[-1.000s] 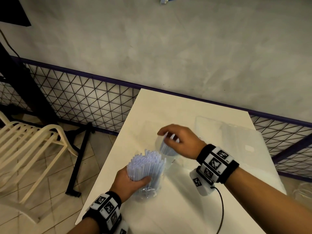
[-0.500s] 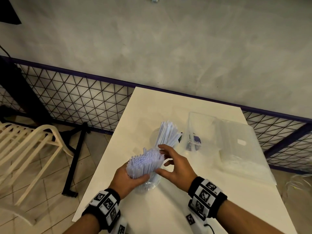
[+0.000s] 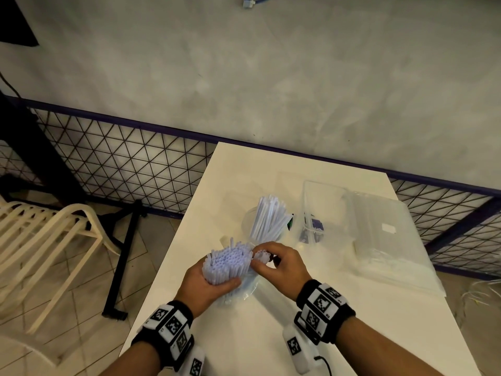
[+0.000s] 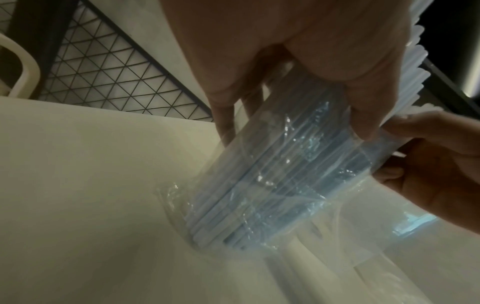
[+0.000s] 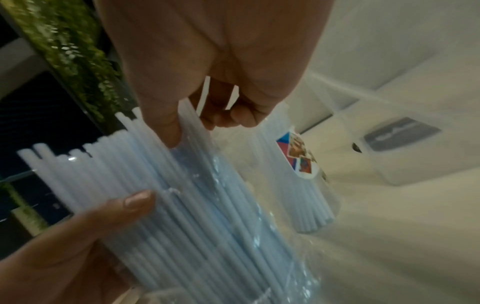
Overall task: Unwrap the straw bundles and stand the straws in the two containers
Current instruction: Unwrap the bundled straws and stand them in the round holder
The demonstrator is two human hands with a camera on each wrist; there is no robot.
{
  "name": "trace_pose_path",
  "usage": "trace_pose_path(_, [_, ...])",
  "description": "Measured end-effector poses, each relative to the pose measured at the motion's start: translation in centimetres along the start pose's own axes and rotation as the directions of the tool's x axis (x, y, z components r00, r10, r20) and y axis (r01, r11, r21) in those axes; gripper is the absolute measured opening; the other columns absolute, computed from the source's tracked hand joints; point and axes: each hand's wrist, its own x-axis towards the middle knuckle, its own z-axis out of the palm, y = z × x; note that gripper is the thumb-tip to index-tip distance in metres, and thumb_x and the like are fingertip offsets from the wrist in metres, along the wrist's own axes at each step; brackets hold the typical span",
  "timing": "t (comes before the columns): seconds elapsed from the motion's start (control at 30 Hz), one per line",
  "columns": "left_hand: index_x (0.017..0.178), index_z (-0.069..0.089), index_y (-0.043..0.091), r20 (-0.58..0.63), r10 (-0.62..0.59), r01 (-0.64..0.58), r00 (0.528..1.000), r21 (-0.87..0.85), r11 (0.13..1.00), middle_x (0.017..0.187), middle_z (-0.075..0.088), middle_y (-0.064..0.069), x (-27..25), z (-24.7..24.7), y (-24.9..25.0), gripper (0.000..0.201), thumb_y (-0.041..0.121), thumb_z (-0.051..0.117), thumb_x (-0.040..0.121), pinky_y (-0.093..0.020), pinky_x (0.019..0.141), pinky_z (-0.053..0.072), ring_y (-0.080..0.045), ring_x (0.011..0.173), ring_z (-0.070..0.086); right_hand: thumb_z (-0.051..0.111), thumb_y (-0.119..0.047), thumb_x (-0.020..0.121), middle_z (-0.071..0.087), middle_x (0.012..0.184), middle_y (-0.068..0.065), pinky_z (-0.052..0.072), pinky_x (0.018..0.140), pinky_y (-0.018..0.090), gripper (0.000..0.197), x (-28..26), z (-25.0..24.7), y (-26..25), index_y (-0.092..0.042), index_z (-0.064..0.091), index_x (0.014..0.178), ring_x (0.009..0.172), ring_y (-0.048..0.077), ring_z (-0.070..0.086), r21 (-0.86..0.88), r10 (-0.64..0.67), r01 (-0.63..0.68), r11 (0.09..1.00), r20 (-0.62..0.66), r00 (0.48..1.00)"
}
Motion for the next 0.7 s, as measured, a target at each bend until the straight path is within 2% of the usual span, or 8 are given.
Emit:
trace_pose_path(0.1, [0.103, 0.065, 0.025, 0.008, -0.003, 0.003, 1.000, 0.013, 1.000, 0.097, 0.074, 0.019, -0.1, 0.1, -0.2, 0.050, 0.017, 0.091, 0.062, -0.008, 0.074, 0.052, 0.001, 0.091, 0.069, 0.073, -0.024, 0.080, 0.066, 0.078, -0.022, 0.041, 0.065, 0.017, 0.013, -0.2, 0.5, 0.5, -0.032, 0.070, 0.089, 0.069, 0.001, 0.053, 0.020, 0.074, -0.074, 0.997, 0.022, 0.997])
trace_pose_path(0.2, [0.105, 0.065, 0.025, 0.004, -0.012, 0.012, 1.000, 0.021, 1.000, 0.099, 0.075, 0.009, 0.1, 0.0, -0.5, 0.051, 0.020, 0.091, 0.062, -0.012, 0.078, 0.053, -0.002, 0.093, 0.070, 0.062, -0.039, 0.081, 0.067, 0.084, -0.019, 0.046, 0.069, 0.021, 0.014, 0.0, 0.6, 0.1, -0.032, 0.065, 0.092, 0.075, 0.004, 0.058, -0.025, 0.013, -0.012, 1.000, 0.033, 0.999])
trace_pose_path(0.27, [0.106, 0.065, 0.025, 0.009, -0.021, 0.021, 1.000, 0.028, 0.999, 0.100, 0.074, 0.007, 0.2, -0.1, -0.6, 0.052, 0.023, 0.091, 0.062, -0.015, 0.080, 0.053, -0.002, 0.093, 0.069, 0.059, -0.032, 0.088, 0.066, 0.084, -0.009, 0.048, 0.068, 0.026, 0.010, 0.2, 0.6, -0.3, -0.024, 0.061, 0.094, 0.073, 0.009, 0.057, -0.053, -0.036, 0.037, 0.998, 0.031, 0.999])
trace_pose_path(0.33, [0.107, 0.065, 0.025, 0.008, -0.029, 0.029, 1.000, 0.037, 0.999, 0.101, 0.074, 0.008, 0.2, -0.1, -0.6, 0.052, 0.025, 0.091, 0.061, -0.016, 0.081, 0.053, 0.000, 0.093, 0.069, 0.059, -0.020, 0.092, 0.063, 0.079, -0.001, 0.044, 0.063, 0.021, 0.005, 0.4, 0.6, -0.5, -0.018, 0.057, 0.096, 0.065, 0.008, 0.052, -0.036, -0.046, 0.046, 0.998, 0.012, 0.999])
trace_pose_path(0.4, [0.106, 0.065, 0.027, 0.007, -0.034, 0.034, 0.999, 0.048, 0.998, 0.101, 0.073, 0.010, 0.2, -0.1, -0.6, 0.051, 0.025, 0.091, 0.062, -0.013, 0.080, 0.052, 0.003, 0.092, 0.068, 0.062, -0.017, 0.092, 0.061, 0.075, 0.000, 0.043, 0.061, 0.019, 0.007, 0.6, 0.5, -0.6, -0.017, 0.056, 0.097, 0.060, 0.007, 0.050, -0.009, -0.029, 0.029, 1.000, -0.022, 0.999])
trace_pose_path(0.5, [0.100, 0.064, 0.031, 0.007, -0.040, 0.039, 0.999, 0.059, 0.997, 0.097, 0.072, 0.012, 0.1, 0.0, -0.4, 0.046, 0.022, 0.090, 0.064, -0.007, 0.072, 0.051, 0.007, 0.089, 0.067, 0.064, -0.018, 0.091, 0.068, 0.082, 0.002, 0.053, 0.070, 0.031, 0.012, 1.2, 0.2, -1.0, -0.019, 0.063, 0.103, 0.073, 0.018, 0.063, 0.041, 0.003, -0.002, 0.999, -0.036, 0.999])
trace_pose_path(0.57, [0.098, 0.063, 0.032, 0.002, -0.040, 0.040, 0.999, 0.059, 0.997, 0.095, 0.072, 0.014, 0.1, 0.0, -0.3, 0.044, 0.020, 0.089, 0.064, -0.006, 0.070, 0.051, 0.009, 0.087, 0.067, 0.063, -0.019, 0.092, 0.070, 0.086, -0.003, 0.054, 0.074, 0.028, 0.009, 1.6, -0.2, -1.3, -0.017, 0.066, 0.101, 0.079, 0.013, 0.065, 0.021, -0.028, 0.028, 0.999, -0.028, 0.999])
trace_pose_path(0.7, [0.100, 0.064, 0.030, -0.005, -0.060, 0.060, 0.998, 0.042, 0.997, 0.090, 0.073, 0.018, 0.1, 0.0, -0.5, 0.045, 0.019, 0.090, 0.064, -0.007, 0.070, 0.051, 0.008, 0.086, 0.068, 0.061, -0.025, 0.096, 0.063, 0.079, -0.015, 0.043, 0.068, 0.013, 0.005, 2.6, -1.4, -2.5, -0.020, 0.061, 0.096, 0.074, 0.001, 0.061, -0.104, -0.123, 0.122, 0.987, -0.002, 0.992])
